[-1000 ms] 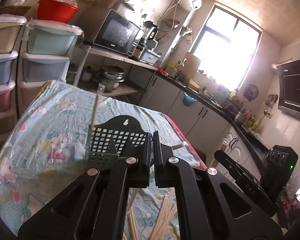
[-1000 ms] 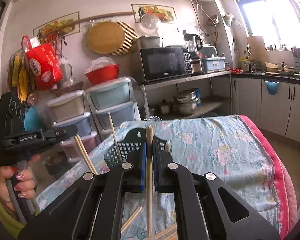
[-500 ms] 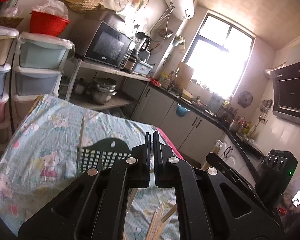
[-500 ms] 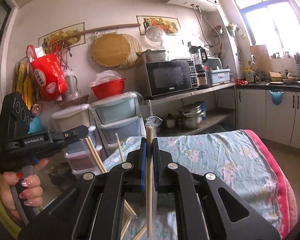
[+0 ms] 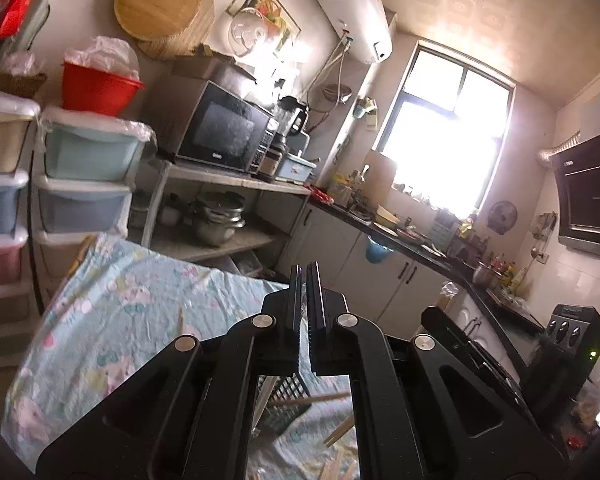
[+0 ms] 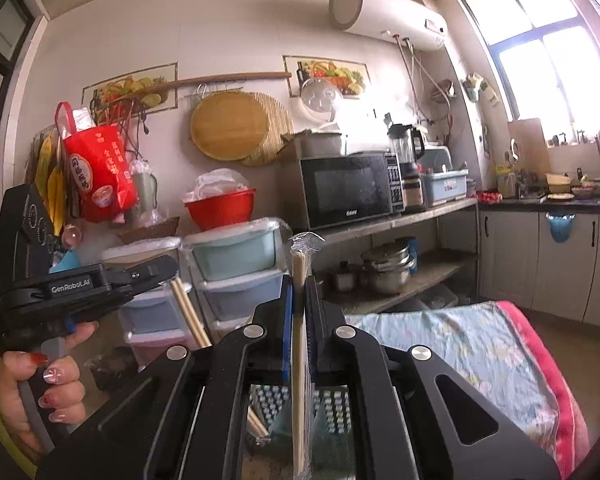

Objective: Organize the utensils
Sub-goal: 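Lift the held chopsticks with both tools and bring them above the caddy, then open the left tool over the caddy while the right tool opens, releasing chopsticks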

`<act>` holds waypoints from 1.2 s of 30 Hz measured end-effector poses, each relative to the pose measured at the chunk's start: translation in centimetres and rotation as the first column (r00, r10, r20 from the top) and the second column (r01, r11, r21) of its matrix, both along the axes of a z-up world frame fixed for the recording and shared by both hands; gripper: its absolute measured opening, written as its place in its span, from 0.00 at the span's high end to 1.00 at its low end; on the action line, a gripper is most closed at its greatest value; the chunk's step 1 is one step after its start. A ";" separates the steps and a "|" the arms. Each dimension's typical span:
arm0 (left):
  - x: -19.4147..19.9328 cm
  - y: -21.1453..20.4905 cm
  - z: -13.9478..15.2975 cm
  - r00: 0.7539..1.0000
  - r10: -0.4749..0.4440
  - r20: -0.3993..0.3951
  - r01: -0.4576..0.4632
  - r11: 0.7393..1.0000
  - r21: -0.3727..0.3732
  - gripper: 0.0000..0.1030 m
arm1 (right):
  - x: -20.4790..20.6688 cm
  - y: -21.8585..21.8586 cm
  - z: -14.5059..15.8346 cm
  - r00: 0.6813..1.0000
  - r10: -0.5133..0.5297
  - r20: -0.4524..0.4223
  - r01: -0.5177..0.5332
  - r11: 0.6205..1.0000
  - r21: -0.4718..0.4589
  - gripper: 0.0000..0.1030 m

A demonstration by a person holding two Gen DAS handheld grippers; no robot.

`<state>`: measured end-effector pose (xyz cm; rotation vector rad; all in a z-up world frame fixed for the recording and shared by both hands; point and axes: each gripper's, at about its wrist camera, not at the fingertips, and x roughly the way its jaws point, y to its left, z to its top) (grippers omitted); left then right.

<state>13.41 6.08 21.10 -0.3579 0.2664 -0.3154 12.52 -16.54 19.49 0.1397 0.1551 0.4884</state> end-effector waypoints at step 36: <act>5.1 1.6 -6.1 0.987 0.142 -0.068 -0.139 0.989 0.048 0.99 | 8.3 0.9 -6.0 0.996 -0.085 -0.042 0.087 0.994 0.065 0.69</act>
